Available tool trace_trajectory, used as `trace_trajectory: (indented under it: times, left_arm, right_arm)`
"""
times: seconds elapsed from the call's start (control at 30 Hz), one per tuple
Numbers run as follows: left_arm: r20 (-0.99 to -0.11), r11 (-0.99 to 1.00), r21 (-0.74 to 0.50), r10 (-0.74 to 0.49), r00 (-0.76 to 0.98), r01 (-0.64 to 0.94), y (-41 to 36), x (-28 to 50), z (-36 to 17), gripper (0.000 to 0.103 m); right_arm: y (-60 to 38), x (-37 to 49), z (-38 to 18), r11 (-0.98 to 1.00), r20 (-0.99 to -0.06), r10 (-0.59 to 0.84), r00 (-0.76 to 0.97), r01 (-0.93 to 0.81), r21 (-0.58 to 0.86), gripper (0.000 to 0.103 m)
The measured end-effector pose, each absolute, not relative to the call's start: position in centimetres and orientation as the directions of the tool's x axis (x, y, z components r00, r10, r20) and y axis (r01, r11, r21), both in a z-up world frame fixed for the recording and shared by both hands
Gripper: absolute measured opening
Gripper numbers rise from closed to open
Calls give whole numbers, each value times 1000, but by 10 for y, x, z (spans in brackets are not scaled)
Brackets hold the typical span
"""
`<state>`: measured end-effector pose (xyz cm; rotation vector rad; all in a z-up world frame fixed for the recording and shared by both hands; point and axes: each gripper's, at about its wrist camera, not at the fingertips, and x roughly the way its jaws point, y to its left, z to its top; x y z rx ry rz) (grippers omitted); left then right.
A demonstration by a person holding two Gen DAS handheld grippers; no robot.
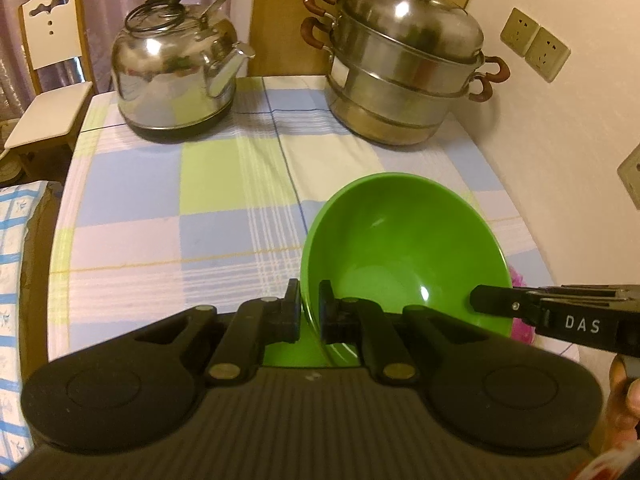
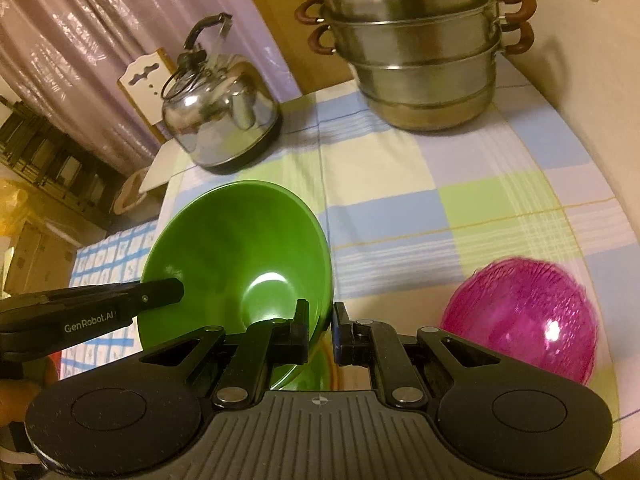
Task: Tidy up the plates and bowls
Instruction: 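Carry the small green bowl with both grippers over the large green bowl, then lower the small green bowl into the large green bowl with both grippers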
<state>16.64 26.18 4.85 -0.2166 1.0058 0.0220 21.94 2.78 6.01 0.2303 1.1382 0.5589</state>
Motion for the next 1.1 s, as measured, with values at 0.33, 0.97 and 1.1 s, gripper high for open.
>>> trace_trajectory:
  times: [0.33, 0.97, 1.1]
  left_arm:
    - [-849, 974, -175, -74, 524, -146, 271, 139, 40, 7]
    - [-880, 969, -172, -71, 471, -176, 280, 123, -3, 7]
    - [-886, 969, -169, -70, 459, -179, 280, 123, -11, 7]
  right_arm:
    - [37, 196, 55, 833, -797, 538, 277, -317, 452, 10]
    - [50, 180, 15, 836, -824, 525, 212, -311, 452, 10]
    - [52, 179, 8, 839, -830, 519, 204, -309, 449, 10]
